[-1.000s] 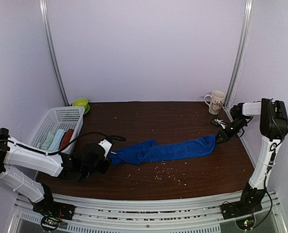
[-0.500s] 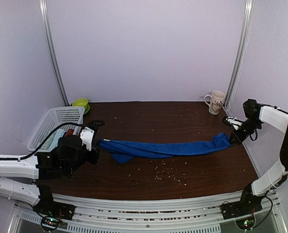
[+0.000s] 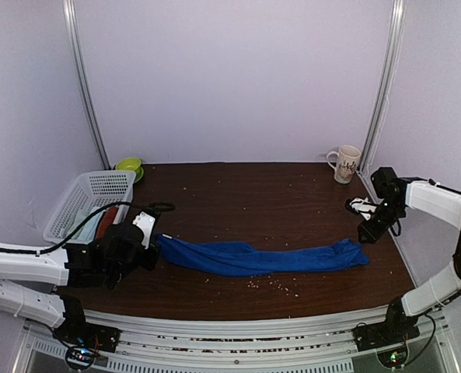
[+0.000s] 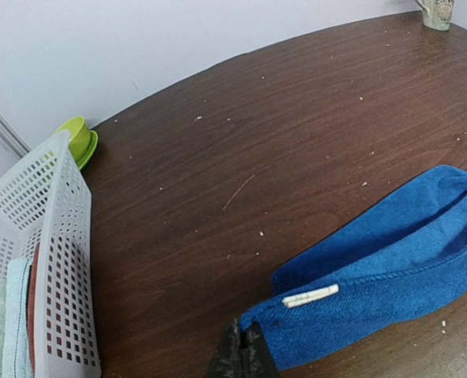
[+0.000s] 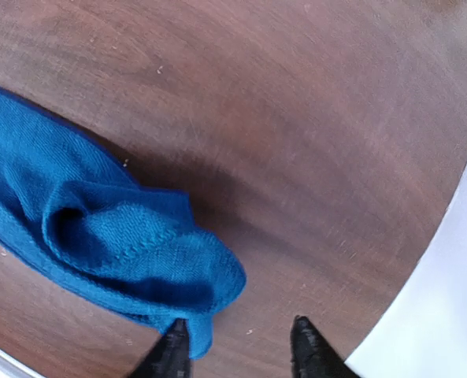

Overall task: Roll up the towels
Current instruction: Pick up from the center of the board.

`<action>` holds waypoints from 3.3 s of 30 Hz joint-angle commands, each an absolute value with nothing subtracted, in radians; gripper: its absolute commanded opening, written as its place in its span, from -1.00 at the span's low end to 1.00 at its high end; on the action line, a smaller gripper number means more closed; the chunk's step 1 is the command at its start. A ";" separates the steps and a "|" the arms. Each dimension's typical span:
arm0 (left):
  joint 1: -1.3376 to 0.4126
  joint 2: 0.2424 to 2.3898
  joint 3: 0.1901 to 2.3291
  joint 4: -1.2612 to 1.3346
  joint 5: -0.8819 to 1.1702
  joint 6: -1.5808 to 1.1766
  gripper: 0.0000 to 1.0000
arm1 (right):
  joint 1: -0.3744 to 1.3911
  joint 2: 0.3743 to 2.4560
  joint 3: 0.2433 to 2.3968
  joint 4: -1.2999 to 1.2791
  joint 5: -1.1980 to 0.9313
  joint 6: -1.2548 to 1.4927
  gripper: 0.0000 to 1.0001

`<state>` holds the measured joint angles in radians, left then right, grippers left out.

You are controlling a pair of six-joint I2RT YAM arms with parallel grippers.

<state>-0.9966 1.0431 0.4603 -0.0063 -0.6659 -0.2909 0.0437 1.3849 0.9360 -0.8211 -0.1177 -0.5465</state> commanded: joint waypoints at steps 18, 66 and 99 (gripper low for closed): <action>-0.993 1.106 0.458 0.094 -0.677 -0.292 -1.00 | 0.111 1.253 0.854 -0.819 -0.065 -1.297 -0.21; -0.992 1.186 0.468 0.130 -0.634 -0.284 -1.00 | 0.224 1.359 0.953 -0.958 -0.004 -1.272 -1.00; -0.992 1.175 0.457 0.121 -0.671 -0.285 -1.00 | 0.960 1.734 1.313 -1.088 0.263 -0.674 0.50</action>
